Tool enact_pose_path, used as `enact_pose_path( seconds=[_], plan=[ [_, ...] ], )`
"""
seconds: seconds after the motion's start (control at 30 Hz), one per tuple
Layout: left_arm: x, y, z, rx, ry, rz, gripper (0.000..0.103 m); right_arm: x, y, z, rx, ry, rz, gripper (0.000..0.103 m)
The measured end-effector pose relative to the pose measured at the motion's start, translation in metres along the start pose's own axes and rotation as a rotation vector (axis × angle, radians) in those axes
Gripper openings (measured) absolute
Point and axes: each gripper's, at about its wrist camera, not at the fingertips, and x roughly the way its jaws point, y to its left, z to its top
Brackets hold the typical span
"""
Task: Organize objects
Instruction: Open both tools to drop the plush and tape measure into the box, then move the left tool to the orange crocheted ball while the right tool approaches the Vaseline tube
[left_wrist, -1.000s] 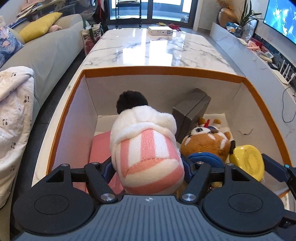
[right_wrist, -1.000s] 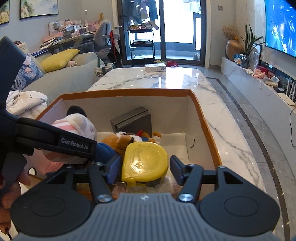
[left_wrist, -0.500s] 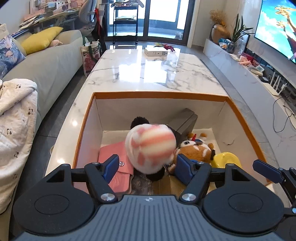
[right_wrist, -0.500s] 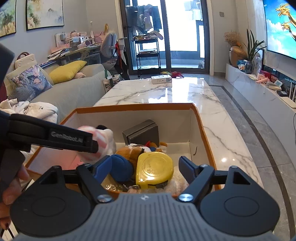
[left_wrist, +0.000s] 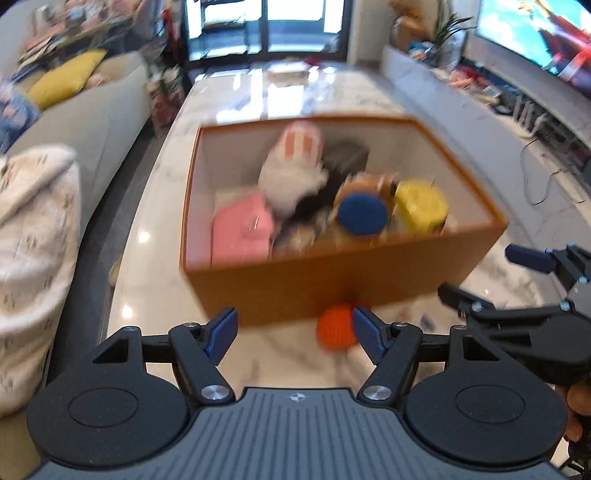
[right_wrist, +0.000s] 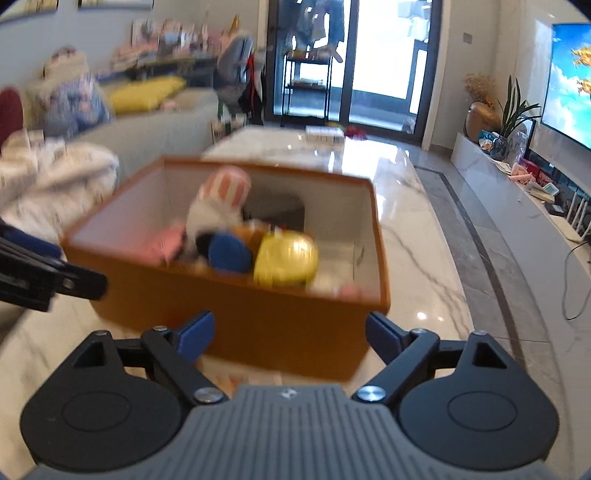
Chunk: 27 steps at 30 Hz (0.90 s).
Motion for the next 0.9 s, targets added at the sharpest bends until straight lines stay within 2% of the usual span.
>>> enact_pose_path(
  seconds=[0.13, 0.3, 0.43, 0.53, 0.77, 0.9],
  plan=[
    [0.015, 0.0, -0.025, -0.07, 0.073, 0.049, 0.081, 0.025, 0.006, -0.016, 0.028, 0.051, -0.045, 0.089],
    [0.013, 0.007, -0.025, -0.078, 0.059, 0.045, 0.081, 0.048, 0.014, -0.023, 0.094, 0.05, -0.101, 0.088],
    [0.016, 0.018, -0.026, -0.097, 0.062, 0.051, 0.081, 0.059, 0.021, -0.02, 0.123, 0.064, -0.08, 0.091],
    [0.018, 0.027, -0.024, -0.108, 0.061, 0.058, 0.081, 0.065, 0.026, -0.019, 0.137, 0.106, -0.016, 0.09],
    [0.024, 0.036, -0.022, -0.141, 0.081, 0.048, 0.081, 0.056, 0.057, -0.025, -0.005, 0.189, 0.122, 0.089],
    [0.025, 0.031, -0.023, -0.12, 0.089, 0.051, 0.081, 0.045, 0.076, -0.037, -0.189, 0.214, 0.1, 0.091]
  ],
)
